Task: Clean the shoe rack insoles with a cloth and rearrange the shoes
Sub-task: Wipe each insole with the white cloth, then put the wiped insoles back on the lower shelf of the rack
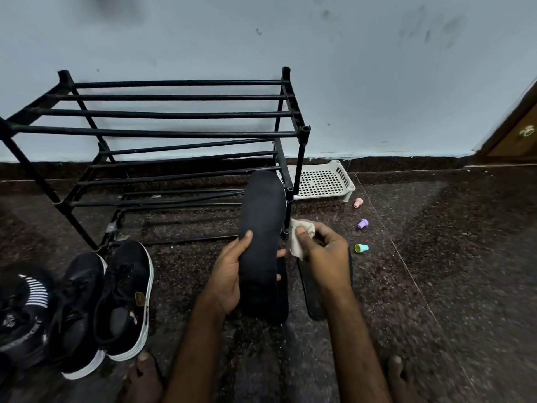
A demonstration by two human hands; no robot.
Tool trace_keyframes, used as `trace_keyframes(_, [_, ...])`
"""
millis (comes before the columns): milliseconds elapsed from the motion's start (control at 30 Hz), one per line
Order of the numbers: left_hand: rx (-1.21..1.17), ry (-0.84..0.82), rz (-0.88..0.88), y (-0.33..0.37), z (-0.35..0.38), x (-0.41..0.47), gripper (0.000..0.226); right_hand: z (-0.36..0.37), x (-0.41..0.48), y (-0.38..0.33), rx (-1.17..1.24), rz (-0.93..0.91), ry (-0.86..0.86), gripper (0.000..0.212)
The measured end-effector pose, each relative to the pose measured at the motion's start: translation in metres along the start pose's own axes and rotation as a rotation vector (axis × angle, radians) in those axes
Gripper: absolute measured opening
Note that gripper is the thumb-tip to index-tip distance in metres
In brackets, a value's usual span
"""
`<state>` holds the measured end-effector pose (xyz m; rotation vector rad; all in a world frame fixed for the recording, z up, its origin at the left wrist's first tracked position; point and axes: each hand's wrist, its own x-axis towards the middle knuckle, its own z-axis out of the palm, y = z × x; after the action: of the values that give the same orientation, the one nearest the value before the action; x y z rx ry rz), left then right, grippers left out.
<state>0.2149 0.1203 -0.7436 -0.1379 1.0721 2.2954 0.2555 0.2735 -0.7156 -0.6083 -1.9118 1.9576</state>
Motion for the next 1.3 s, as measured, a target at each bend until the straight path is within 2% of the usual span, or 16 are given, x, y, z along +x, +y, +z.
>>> trace_keyframes(100, [-0.013, 0.035, -0.091, -0.006, -0.013, 0.005, 0.061, 0.0, 0.001, 0.007, -0.184, -0.081, 0.033, 0.011])
trace_keyframes(167, [-0.012, 0.052, -0.113, -0.01, -0.019, 0.006, 0.064, 0.006, 0.002, 0.007, -0.349, -0.211, 0.013, 0.013])
trace_keyframes(233, [-0.028, 0.072, -0.126, -0.012, -0.023, 0.008, 0.063, 0.013, 0.001, 0.011, -0.422, -0.242, -0.016, 0.014])
trace_keyframes(300, [-0.033, 0.108, -0.12, -0.016, -0.03, 0.012, 0.065, 0.016, 0.001, 0.027, -0.376, -0.155, -0.032, 0.013])
trace_keyframes(433, [0.014, 0.255, -0.131, -0.033, -0.063, 0.021, 0.066, 0.001, -0.003, 0.079, -0.162, 0.172, -0.042, 0.014])
trace_keyframes(533, [0.026, 0.372, -0.158, -0.048, -0.092, 0.026, 0.062, -0.012, -0.008, 0.108, -0.104, 0.345, -0.022, 0.018])
trace_keyframes(633, [0.073, 0.505, -0.185, -0.06, -0.121, 0.034, 0.063, -0.013, -0.015, 0.119, -0.03, 0.433, -0.027, 0.022])
trace_keyframes(833, [0.315, 0.634, -0.188, -0.076, -0.167, 0.061, 0.062, -0.001, -0.031, 0.128, 0.079, 0.508, -0.072, 0.02])
trace_keyframes(1000, [0.405, 0.609, -0.154, -0.099, -0.228, 0.094, 0.092, -0.003, -0.034, 0.143, 0.058, 0.568, -0.055, 0.025])
trace_keyframes(1167, [0.503, 0.634, -0.195, -0.095, -0.201, 0.09, 0.058, -0.005, -0.032, 0.149, 0.117, 0.586, -0.021, 0.025])
trace_keyframes(1300, [0.621, 0.585, -0.176, -0.114, -0.216, 0.107, 0.049, -0.005, -0.032, 0.147, 0.163, 0.584, -0.038, 0.018])
